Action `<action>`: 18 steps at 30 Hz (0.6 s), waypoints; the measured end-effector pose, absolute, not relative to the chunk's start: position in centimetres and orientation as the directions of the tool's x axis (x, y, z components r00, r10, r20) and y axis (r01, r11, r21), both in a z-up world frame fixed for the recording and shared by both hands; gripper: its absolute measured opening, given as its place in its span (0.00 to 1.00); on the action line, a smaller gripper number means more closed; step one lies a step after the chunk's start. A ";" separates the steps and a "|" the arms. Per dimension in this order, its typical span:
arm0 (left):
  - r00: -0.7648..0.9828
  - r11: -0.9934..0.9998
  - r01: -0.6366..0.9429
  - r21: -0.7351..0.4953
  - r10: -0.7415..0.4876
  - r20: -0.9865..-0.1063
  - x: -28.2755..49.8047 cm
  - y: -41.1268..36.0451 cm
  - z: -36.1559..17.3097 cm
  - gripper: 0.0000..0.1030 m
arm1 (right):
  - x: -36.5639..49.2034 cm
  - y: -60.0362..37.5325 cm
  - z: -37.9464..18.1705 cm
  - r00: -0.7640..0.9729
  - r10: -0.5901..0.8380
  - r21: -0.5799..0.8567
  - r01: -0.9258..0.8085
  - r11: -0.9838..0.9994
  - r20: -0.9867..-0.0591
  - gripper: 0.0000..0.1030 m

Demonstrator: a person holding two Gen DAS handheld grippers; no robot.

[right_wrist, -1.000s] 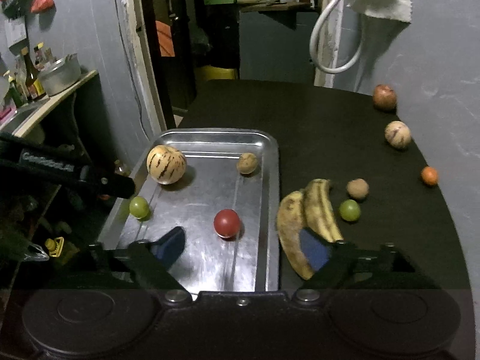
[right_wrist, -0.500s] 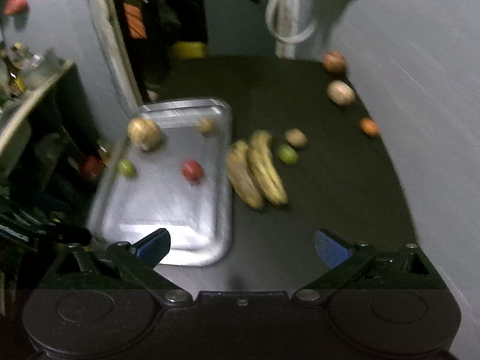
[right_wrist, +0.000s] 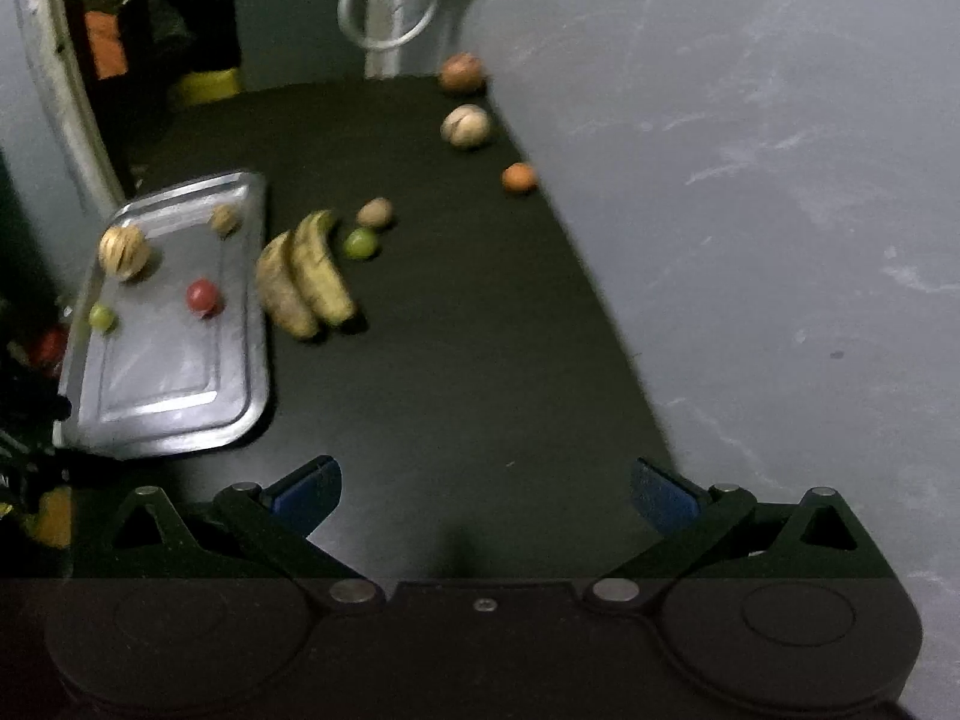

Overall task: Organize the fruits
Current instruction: 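Lift both tools out of the tray toward the fruits by the wall, then grasp the orange with the right tool while the left tool approaches the pale yellow fruit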

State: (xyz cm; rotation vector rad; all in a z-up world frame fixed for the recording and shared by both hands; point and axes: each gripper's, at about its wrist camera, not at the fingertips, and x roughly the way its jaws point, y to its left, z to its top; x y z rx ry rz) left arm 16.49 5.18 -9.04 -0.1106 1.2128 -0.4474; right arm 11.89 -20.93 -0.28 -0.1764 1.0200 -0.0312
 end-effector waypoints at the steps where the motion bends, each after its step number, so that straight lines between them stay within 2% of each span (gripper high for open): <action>1: 0.275 0.905 0.286 -0.316 -0.393 -0.877 16.6 4.9 -8.8 0.99 | 12.0 -21.2 0.7 0.550 -0.110 -0.159 -0.042 0.986 -0.828 0.99; 6: 0.302 0.878 0.388 -0.279 -0.407 -0.862 18.8 3.6 -5.9 0.99 | 13.8 -21.9 6.9 0.710 -0.059 -0.102 -0.018 0.995 -0.702 0.99; 12: 0.437 0.861 0.503 -0.077 -0.330 -0.837 24.7 3.6 -0.3 0.99 | 19.2 -22.2 13.7 0.838 0.047 0.046 -0.026 0.999 -0.544 0.99; 18: 0.530 0.882 0.470 -0.017 -0.298 -0.794 31.0 2.8 5.5 0.99 | 23.5 -21.6 14.9 0.891 0.066 0.051 -0.048 0.998 -0.450 0.99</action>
